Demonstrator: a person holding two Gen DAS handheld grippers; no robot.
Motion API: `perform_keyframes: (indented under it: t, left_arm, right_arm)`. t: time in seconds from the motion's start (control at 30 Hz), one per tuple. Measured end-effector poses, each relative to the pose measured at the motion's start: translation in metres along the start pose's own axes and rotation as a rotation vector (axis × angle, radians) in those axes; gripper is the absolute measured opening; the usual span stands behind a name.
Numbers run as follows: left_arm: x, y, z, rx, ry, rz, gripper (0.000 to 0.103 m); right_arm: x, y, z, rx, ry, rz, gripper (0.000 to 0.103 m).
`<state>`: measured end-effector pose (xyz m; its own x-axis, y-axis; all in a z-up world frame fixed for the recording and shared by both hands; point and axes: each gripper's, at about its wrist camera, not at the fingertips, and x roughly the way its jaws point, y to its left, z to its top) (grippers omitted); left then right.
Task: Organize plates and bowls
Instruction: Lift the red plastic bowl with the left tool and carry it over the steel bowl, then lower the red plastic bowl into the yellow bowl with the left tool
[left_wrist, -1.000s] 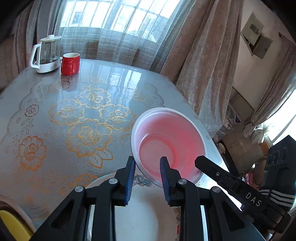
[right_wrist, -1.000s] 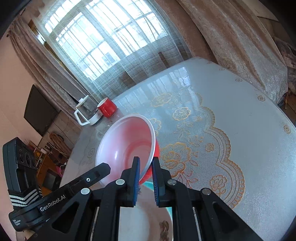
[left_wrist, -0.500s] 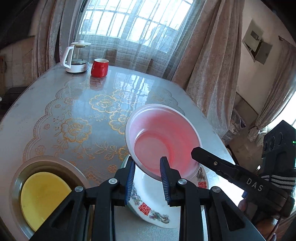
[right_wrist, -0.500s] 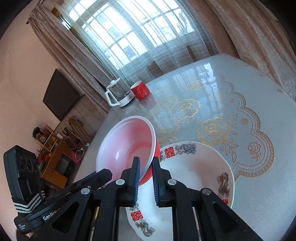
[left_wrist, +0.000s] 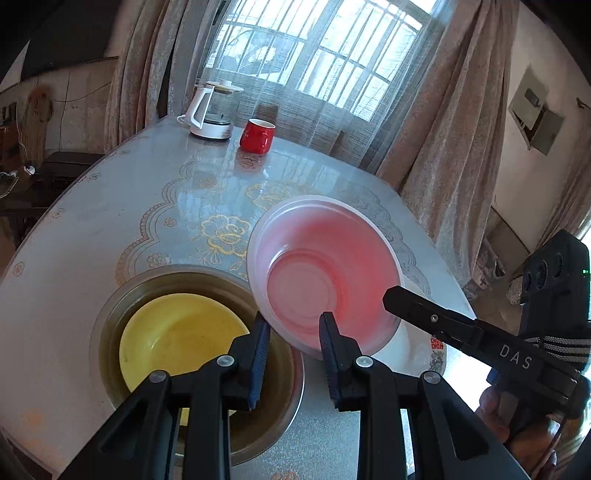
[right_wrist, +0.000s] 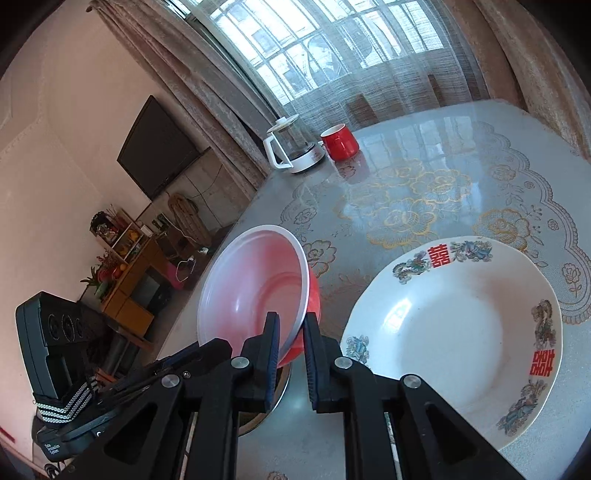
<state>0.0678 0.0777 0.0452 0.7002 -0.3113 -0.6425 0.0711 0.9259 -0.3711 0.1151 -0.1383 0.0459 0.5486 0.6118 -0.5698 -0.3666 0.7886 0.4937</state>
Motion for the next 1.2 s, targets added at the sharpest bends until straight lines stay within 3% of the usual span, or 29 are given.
perform_keyframes:
  t: [0.43,0.7,1.2]
  left_arm:
    - [-0.029,0.069,-0.028,-0.135,0.016,0.061,0.027]
    - [-0.019,0.091,-0.042,-0.190,0.057,0.093,0.027]
    - [-0.015,0.093,-0.046,-0.159,0.061,0.114,0.029]
  right_arm:
    - [0.049,0.045,-0.023,-0.044,0.149,0.098,0.013]
    - [0.079,0.046,-0.035,-0.038,0.233,0.076,0.013]
    - [0.082,0.039,-0.043,-0.072,0.237,-0.017,0.019]
